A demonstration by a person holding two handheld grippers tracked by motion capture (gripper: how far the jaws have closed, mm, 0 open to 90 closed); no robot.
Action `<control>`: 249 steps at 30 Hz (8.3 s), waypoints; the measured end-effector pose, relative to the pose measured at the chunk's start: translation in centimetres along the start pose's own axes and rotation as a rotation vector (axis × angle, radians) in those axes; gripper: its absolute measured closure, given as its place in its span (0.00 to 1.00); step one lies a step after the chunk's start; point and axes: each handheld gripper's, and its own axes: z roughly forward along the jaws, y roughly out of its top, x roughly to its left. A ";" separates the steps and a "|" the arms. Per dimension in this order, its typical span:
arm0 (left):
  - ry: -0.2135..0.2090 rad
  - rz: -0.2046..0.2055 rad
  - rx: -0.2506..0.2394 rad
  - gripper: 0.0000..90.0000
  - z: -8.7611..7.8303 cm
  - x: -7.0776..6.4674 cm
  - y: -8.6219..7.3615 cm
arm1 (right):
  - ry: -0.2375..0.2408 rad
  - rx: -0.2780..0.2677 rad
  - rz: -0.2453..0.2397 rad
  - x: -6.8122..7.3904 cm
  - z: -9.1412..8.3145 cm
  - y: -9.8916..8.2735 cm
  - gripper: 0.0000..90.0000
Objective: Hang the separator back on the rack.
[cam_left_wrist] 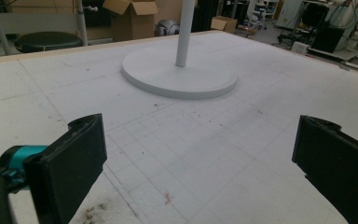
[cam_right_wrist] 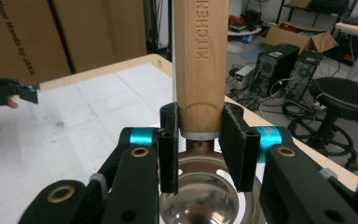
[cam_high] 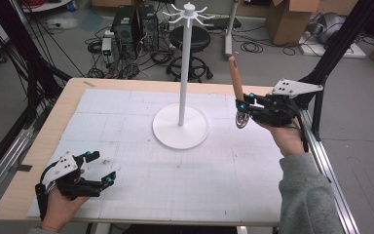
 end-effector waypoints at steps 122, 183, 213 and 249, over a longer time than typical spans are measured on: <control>0.017 -0.012 -0.010 0.04 -1.3 0.3 -0.3 | -0.060 -0.096 0.031 2.3 6.2 7.1 0.77; 0.035 -0.021 -0.013 0.04 -1.1 0.5 -0.2 | 0.077 -0.088 -0.051 3.2 5.6 0.9 0.00; 0.000 -0.007 -0.012 0.04 0.1 0.3 0.2 | 0.076 -0.075 -0.006 1.9 1.7 -8.2 0.00; -0.006 -0.003 -0.021 0.04 0.6 0.2 0.3 | -0.040 -0.111 0.132 -0.4 -5.8 -17.2 0.01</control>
